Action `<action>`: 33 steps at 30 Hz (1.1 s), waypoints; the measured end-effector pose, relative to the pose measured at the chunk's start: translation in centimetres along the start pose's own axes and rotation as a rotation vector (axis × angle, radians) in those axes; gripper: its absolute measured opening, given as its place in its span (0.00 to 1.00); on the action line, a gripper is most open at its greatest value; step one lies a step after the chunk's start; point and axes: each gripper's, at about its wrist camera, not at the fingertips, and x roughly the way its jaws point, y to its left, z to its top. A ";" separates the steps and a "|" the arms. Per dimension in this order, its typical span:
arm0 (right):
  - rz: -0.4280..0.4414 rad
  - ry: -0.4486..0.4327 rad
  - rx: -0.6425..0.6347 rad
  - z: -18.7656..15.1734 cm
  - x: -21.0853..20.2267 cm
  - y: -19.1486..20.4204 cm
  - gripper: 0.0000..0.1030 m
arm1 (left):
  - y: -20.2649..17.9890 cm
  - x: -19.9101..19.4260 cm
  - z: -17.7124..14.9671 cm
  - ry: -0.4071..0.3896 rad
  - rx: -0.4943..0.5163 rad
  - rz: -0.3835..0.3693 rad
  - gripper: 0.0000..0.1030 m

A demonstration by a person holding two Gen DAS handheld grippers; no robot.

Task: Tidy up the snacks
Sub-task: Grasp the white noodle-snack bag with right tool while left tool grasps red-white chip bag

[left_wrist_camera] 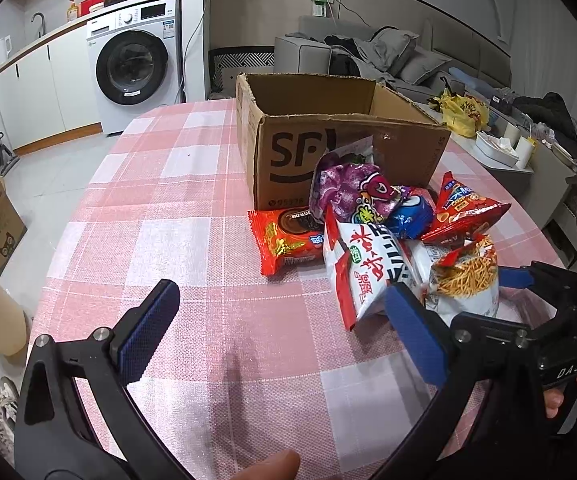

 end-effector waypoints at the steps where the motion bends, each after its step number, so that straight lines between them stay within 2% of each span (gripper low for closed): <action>1: 0.008 -0.003 0.002 0.0 0.0 0.0 0.99 | 0.0 0.0 0.0 0.001 0.000 -0.001 1.00; 13: 0.088 0.003 0.012 0.3 0.4 0.9 0.75 | -0.3 0.3 -0.2 0.010 0.006 -0.005 1.00; 15: 0.121 0.003 0.013 0.5 0.4 1.1 0.66 | -0.4 0.3 -0.3 0.010 0.008 -0.006 1.00; 19: 0.144 0.002 0.005 0.5 0.3 1.4 0.57 | -0.4 0.3 -0.3 0.011 0.007 -0.007 1.00; 21: 0.159 -0.010 -0.001 0.6 0.1 1.5 0.47 | -0.4 0.4 -0.3 0.011 0.005 -0.008 1.00; 27: 0.174 -0.079 -0.008 0.2 -1.8 1.4 0.45 | -0.6 0.7 -0.5 0.019 0.003 -0.017 1.00; 33: 0.130 -0.149 0.002 -0.8 -4.2 0.3 0.45 | -1.2 1.1 -0.3 0.037 -0.001 -0.060 1.00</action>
